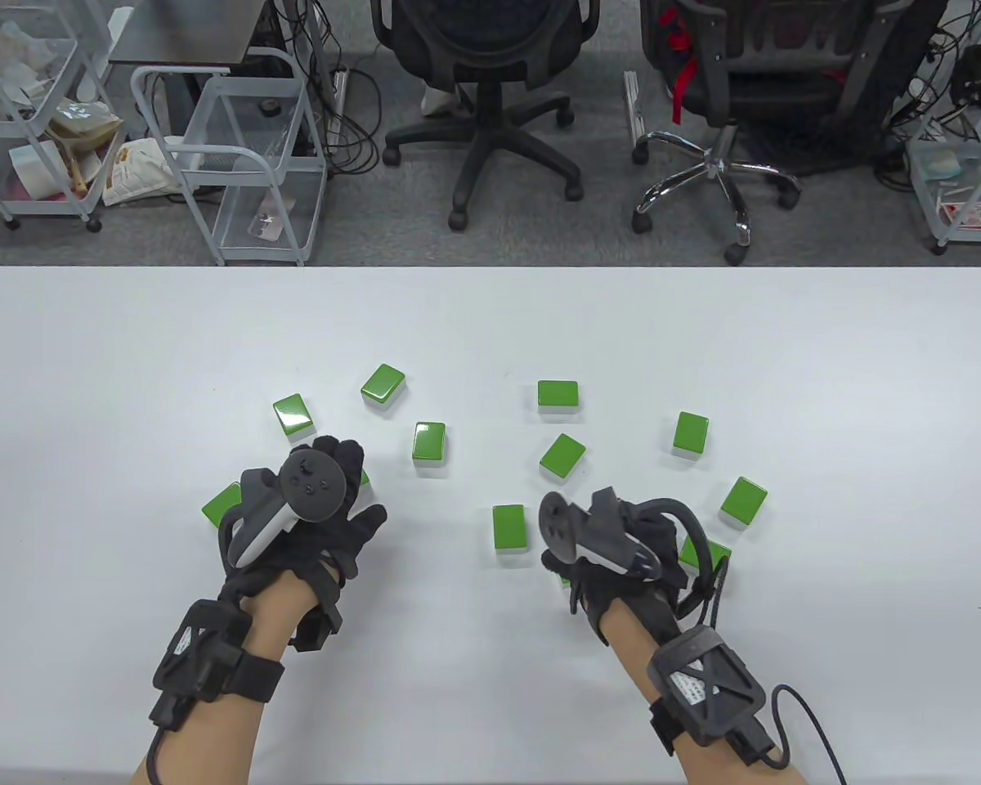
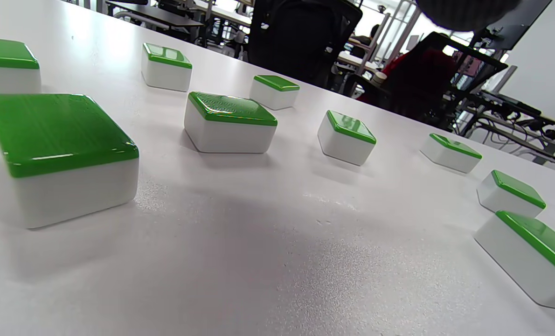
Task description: Stand mahjong tiles upright in a row
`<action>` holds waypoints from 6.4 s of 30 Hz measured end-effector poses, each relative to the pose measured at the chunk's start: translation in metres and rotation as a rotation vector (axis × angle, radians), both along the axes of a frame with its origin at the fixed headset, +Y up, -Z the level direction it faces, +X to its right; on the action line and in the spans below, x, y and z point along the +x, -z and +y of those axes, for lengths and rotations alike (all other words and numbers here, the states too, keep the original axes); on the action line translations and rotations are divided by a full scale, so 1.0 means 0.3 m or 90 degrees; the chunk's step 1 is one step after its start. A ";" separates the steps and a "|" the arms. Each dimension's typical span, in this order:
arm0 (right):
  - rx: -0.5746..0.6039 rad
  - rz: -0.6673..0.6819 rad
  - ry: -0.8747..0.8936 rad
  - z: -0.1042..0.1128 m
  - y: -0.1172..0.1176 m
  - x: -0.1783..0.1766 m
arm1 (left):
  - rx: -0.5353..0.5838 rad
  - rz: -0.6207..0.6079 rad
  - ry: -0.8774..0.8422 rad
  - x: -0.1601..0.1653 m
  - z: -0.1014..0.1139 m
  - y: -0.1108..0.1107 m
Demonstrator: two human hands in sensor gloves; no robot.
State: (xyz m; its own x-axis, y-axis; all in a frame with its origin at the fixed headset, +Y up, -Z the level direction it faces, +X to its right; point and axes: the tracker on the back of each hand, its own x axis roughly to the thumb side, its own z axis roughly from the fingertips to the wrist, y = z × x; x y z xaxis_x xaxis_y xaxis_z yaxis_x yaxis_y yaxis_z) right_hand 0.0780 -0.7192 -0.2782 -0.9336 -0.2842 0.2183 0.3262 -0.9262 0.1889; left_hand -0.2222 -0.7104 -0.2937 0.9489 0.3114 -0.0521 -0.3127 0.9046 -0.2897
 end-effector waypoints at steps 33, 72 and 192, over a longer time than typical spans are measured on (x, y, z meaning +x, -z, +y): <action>-0.383 0.108 0.412 -0.043 0.013 0.087 | -0.019 -0.006 0.005 -0.002 -0.011 0.001; -0.151 0.140 0.084 -0.047 0.011 0.392 | -0.028 -0.005 -0.009 -0.015 -0.012 0.004; 0.014 -0.059 0.365 0.121 0.055 0.435 | -0.045 -0.012 0.014 -0.014 -0.036 0.007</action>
